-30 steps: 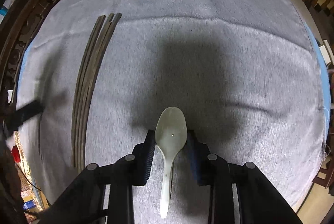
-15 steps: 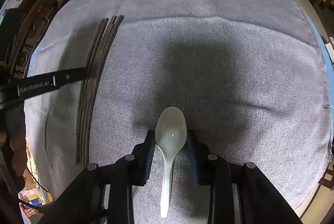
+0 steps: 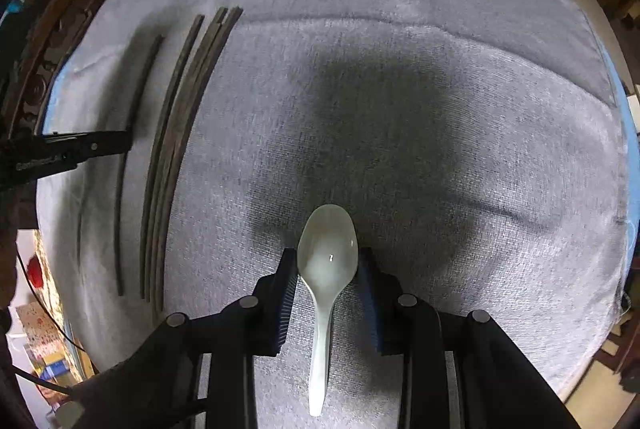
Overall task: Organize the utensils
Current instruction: 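Grasp another dark chopstick from the bundle with the left tool, then lift and carry the spoon with the right tool while the left tool carries the chopstick to the holder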
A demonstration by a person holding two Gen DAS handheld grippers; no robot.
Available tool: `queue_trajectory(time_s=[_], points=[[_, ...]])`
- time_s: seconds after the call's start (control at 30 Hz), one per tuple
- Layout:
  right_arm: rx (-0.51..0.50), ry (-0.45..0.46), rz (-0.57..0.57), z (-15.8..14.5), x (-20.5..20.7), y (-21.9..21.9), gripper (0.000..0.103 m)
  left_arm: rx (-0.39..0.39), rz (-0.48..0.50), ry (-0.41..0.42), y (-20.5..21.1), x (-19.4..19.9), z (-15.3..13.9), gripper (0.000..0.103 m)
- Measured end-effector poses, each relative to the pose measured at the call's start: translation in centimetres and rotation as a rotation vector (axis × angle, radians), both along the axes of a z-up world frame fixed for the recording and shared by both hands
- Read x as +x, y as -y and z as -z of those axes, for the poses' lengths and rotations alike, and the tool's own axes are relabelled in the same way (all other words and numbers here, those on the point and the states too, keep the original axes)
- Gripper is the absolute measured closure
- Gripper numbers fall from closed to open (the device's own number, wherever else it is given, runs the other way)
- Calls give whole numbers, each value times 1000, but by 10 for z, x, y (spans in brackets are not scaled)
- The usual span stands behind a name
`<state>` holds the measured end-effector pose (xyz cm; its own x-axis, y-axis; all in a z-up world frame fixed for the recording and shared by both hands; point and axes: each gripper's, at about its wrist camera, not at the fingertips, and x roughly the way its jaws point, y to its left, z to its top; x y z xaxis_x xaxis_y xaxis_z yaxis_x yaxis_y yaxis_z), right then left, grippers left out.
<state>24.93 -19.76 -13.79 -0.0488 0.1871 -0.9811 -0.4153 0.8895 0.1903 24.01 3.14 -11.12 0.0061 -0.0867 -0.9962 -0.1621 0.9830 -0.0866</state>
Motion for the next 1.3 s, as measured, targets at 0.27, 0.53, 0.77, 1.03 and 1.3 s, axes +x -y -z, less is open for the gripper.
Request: queue_trajectory(time_s=[0.27, 0.53, 0.77, 1.03, 1.3], points=[[-85, -23, -46, 2, 5, -24, 71, 57, 76, -32, 10, 4, 1, 98], [9, -26, 45, -6, -3, -2, 71, 24, 46, 31, -19, -41, -8, 98], [124, 41, 147, -32, -18, 23, 71, -55, -36, 168, -43, -95, -28, 98], [248, 113, 250, -62, -48, 47, 71, -103, -123, 326, -50, -152, -74, 98], [396, 240, 370, -97, -85, 79, 71, -151, -250, 492, -52, -184, -102, 98]])
